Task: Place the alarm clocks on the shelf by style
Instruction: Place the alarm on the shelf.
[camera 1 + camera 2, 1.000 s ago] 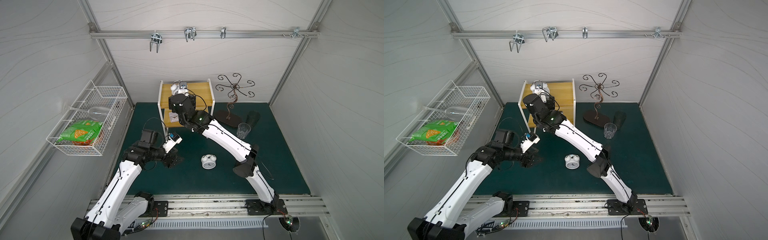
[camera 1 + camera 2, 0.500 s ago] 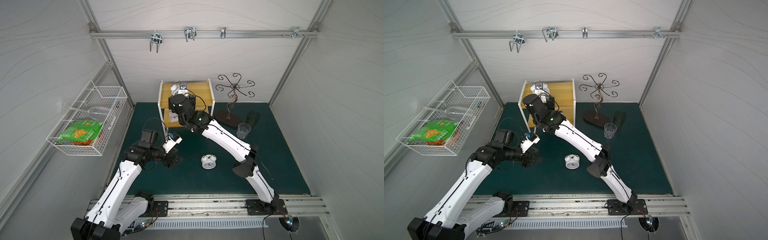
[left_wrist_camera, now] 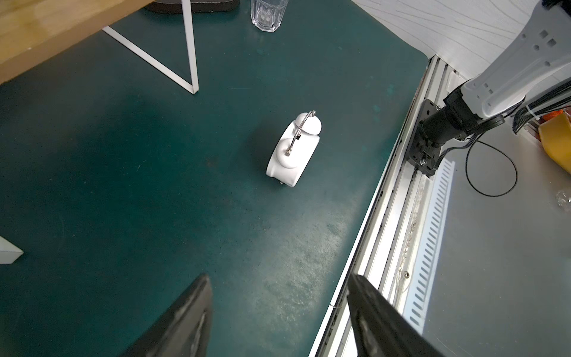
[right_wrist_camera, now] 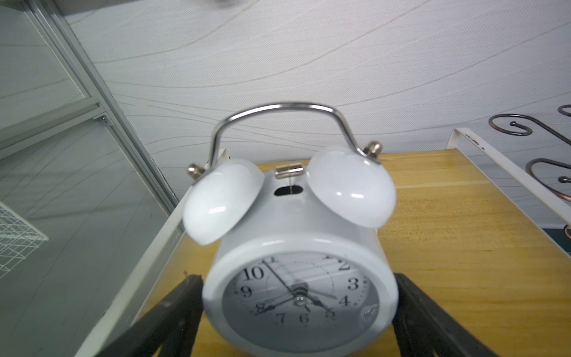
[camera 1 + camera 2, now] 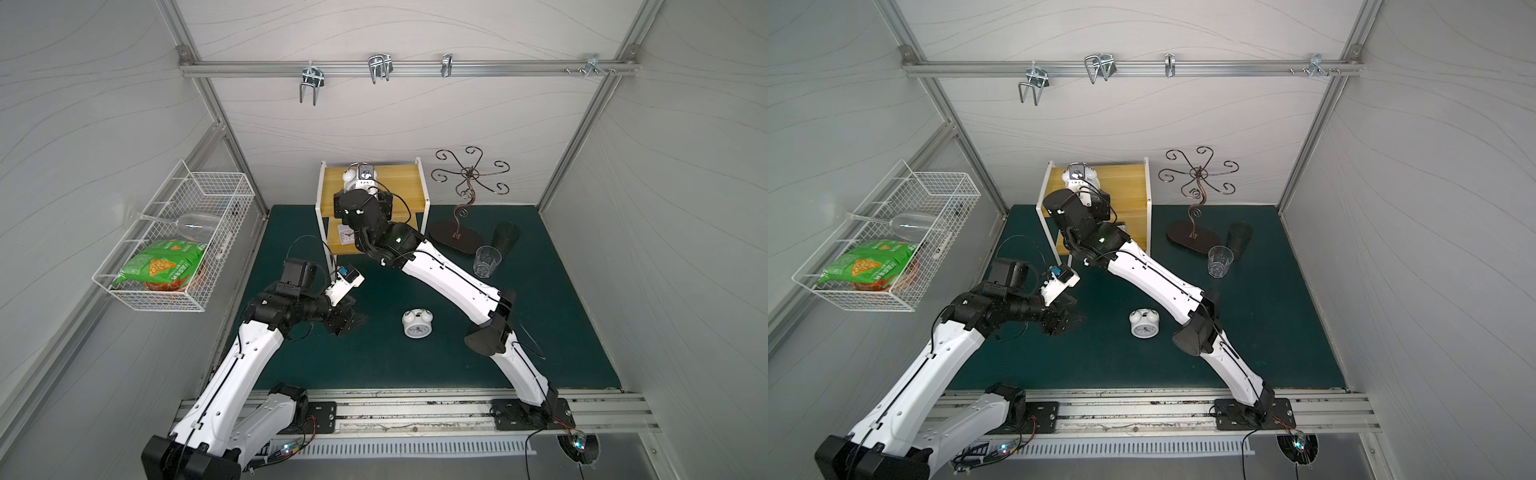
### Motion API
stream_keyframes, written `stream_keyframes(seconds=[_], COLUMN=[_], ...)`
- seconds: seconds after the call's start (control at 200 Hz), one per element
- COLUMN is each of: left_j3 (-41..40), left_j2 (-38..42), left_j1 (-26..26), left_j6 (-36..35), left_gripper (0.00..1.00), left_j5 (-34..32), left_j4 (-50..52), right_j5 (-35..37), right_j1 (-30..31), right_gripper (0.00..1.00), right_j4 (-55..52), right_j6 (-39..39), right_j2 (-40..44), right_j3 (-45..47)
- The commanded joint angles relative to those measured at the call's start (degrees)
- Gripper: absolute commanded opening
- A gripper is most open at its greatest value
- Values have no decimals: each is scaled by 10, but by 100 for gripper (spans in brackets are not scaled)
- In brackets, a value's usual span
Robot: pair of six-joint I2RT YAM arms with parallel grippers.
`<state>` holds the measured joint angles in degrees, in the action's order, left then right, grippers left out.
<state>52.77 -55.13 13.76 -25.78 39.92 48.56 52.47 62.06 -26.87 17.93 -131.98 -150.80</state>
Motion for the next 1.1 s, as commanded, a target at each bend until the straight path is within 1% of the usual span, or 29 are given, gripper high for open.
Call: stream_keyframes(seconds=[0.0,0.24,0.52,0.72,0.925,1.095], left_j3=[0,0,0,0,-1,1], left_j2=[6,7,7,12,16,18], left_j1=[0,0,0,0,0,-1], left_j6=[-4,-4,-3,-4,-6,-6], left_gripper=[72,72,72,72,72,72], left_j5=[11,11,11,12,12,13], left_j4=[-23,-23,-23,-21,-19,-18], right_j5=[7,-1,1,22,32,27], right_j1=[4,5,19,32,38,45], right_gripper=[99,99,99,99,99,99], right_j4=[18,14,39,87,94,89], right_j6=[-8,-8,-22,-47,-46,-46], right_j2=[-1,11,45,74,95,144], right_j3=[-14,-6,35,94,128,186])
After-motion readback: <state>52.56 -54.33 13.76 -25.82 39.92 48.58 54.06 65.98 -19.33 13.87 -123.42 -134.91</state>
